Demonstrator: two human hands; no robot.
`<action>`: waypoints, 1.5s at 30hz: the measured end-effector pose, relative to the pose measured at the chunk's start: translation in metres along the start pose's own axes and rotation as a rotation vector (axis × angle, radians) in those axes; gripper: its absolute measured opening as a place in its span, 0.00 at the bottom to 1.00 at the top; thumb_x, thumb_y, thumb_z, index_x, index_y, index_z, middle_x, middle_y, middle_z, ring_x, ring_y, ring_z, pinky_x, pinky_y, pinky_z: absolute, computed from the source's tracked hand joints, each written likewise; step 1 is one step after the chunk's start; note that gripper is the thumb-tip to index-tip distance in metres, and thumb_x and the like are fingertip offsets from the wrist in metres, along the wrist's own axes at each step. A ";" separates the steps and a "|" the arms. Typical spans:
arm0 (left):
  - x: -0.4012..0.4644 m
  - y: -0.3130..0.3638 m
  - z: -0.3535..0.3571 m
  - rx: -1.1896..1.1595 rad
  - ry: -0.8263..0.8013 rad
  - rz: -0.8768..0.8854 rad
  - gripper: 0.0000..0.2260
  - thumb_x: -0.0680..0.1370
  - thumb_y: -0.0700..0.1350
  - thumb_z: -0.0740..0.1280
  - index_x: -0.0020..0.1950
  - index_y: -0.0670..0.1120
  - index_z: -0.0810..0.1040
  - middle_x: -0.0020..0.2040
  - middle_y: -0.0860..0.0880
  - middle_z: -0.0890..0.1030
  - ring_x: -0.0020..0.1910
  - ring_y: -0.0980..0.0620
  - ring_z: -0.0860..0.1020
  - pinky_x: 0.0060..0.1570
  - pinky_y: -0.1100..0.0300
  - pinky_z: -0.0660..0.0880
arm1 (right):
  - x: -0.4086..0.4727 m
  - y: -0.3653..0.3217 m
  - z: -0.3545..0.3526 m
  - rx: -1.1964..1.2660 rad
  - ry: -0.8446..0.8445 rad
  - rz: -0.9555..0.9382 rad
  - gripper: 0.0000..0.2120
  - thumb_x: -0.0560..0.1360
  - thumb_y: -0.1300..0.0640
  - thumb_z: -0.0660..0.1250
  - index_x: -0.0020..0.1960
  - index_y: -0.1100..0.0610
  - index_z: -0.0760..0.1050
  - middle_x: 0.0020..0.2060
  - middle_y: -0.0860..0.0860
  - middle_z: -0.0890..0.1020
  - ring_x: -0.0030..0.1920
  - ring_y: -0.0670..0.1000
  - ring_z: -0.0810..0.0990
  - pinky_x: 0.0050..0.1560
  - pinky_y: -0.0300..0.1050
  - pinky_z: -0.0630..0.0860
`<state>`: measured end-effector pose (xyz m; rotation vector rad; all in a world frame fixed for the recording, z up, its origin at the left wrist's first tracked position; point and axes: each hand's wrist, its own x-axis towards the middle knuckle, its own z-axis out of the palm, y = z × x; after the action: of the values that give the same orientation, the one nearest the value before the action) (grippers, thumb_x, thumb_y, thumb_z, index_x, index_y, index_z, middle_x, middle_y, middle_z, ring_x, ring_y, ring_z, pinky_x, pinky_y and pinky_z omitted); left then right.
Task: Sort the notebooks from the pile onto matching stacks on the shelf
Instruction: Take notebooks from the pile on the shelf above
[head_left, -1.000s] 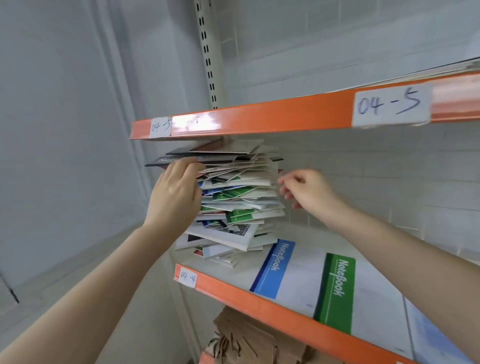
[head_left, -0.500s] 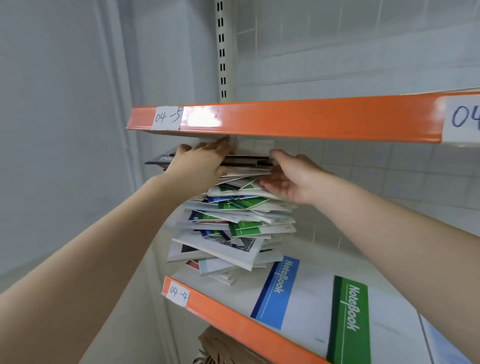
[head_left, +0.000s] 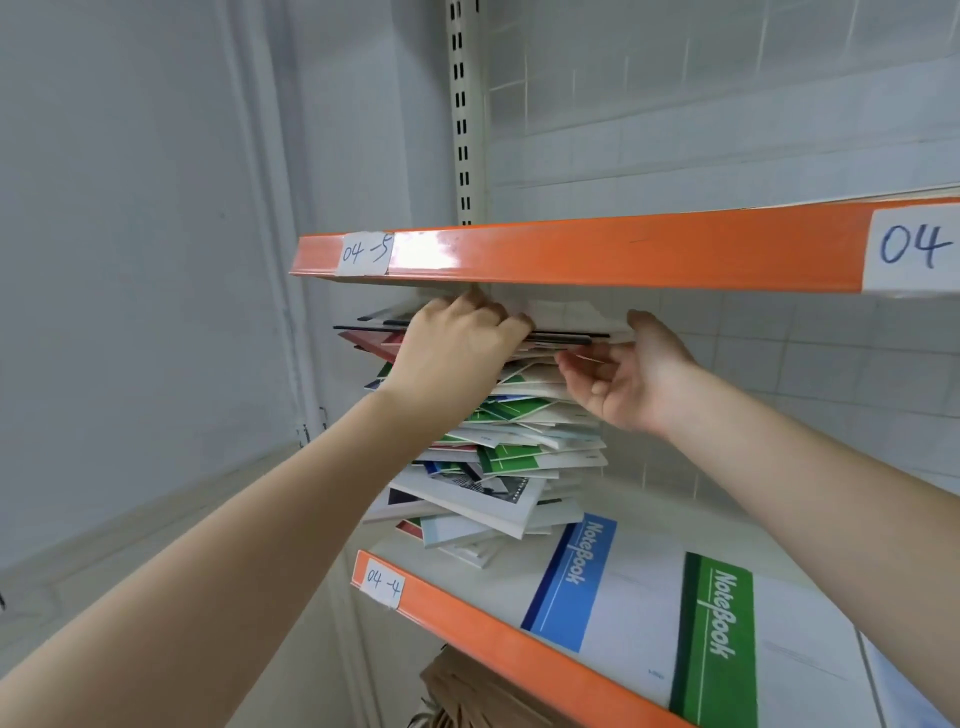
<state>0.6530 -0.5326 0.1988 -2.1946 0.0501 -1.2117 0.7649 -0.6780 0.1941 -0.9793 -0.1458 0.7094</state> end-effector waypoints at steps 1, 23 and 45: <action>-0.002 0.007 -0.003 -0.015 0.035 0.028 0.15 0.66 0.35 0.62 0.45 0.47 0.83 0.30 0.50 0.79 0.34 0.46 0.78 0.29 0.60 0.70 | -0.002 -0.001 -0.001 0.051 -0.010 0.016 0.26 0.79 0.41 0.54 0.55 0.65 0.71 0.49 0.62 0.80 0.41 0.57 0.81 0.27 0.41 0.78; -0.093 0.148 -0.067 -1.967 -0.330 -1.242 0.24 0.76 0.63 0.57 0.54 0.43 0.77 0.49 0.39 0.83 0.48 0.43 0.83 0.40 0.54 0.80 | -0.118 0.024 -0.193 -0.136 0.005 -0.069 0.14 0.69 0.62 0.67 0.54 0.63 0.78 0.43 0.57 0.85 0.38 0.51 0.85 0.40 0.43 0.82; 0.026 0.457 -0.113 -2.266 -1.239 -1.021 0.17 0.73 0.40 0.69 0.61 0.39 0.76 0.51 0.35 0.82 0.40 0.41 0.83 0.39 0.48 0.82 | -0.343 -0.020 -0.470 -0.479 0.472 -0.165 0.13 0.79 0.60 0.63 0.63 0.58 0.74 0.54 0.52 0.83 0.54 0.51 0.82 0.50 0.44 0.79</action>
<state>0.6967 -0.9655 0.0169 1.3221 0.1419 -0.3997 0.7076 -1.2266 0.0097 -1.5483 0.0218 0.2767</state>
